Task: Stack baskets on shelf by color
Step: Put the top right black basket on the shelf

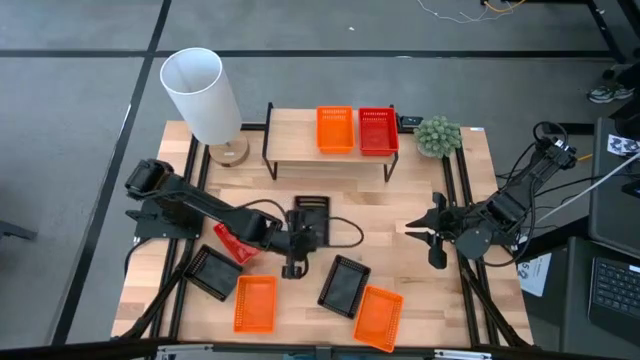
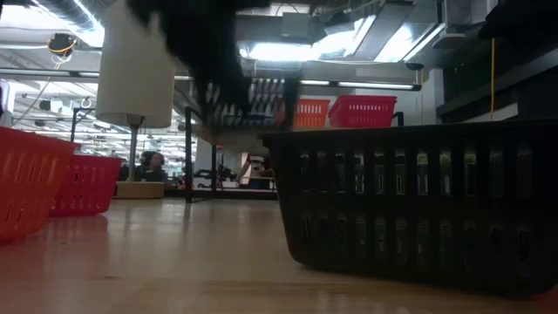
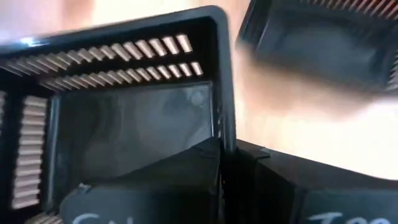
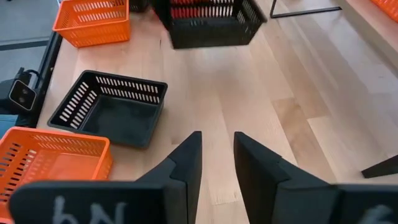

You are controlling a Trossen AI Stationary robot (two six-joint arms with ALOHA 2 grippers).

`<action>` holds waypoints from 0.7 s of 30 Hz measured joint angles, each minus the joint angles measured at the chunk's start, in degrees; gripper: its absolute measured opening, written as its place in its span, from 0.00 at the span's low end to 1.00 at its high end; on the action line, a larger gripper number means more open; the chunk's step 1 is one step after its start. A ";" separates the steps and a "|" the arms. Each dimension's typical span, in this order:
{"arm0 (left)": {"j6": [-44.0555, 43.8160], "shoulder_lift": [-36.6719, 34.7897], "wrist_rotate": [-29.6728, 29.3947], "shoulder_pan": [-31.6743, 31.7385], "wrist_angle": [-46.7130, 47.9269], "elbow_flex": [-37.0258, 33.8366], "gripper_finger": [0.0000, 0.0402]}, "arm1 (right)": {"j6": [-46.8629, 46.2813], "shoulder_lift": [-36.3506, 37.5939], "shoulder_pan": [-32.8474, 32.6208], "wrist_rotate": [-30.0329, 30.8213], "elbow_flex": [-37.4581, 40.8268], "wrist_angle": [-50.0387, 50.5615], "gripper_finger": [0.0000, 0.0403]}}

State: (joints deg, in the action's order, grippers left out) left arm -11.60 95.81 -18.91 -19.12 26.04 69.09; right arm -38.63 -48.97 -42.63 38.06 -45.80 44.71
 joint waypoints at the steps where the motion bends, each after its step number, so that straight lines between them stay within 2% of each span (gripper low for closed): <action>1: 0.01 -0.47 -1.63 -0.70 3.28 2.18 0.00 | 0.02 0.00 0.00 -0.01 0.00 0.02 0.23; 7: 1.16 -1.43 -15.51 -1.02 22.35 17.54 0.00 | 0.11 0.00 0.00 -0.07 0.00 -0.20 0.23; 11: 7.48 -2.14 -18.75 4.05 32.91 25.96 0.00 | 0.13 0.00 0.00 -0.22 0.00 -0.18 0.23; 14: 11.22 -3.66 -17.67 11.45 36.81 29.25 0.00 | 0.13 0.00 0.02 -0.22 0.00 -0.17 0.23; 16: 17.70 -4.47 -16.29 17.65 37.68 29.50 0.00 | 0.15 0.00 0.02 -0.20 0.00 0.01 0.23; 19: 28.49 -4.49 -7.73 27.57 37.57 29.24 0.00 | 0.33 -0.09 0.02 -0.21 -0.02 0.20 0.23; 21: 31.81 -4.50 0.81 34.38 36.14 29.19 0.00 | 0.37 -0.18 0.02 -0.22 -0.02 0.33 0.23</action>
State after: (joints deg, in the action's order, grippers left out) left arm 20.22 91.31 -18.10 15.26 62.18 98.28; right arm -38.26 -49.15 -42.61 37.85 -45.82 45.04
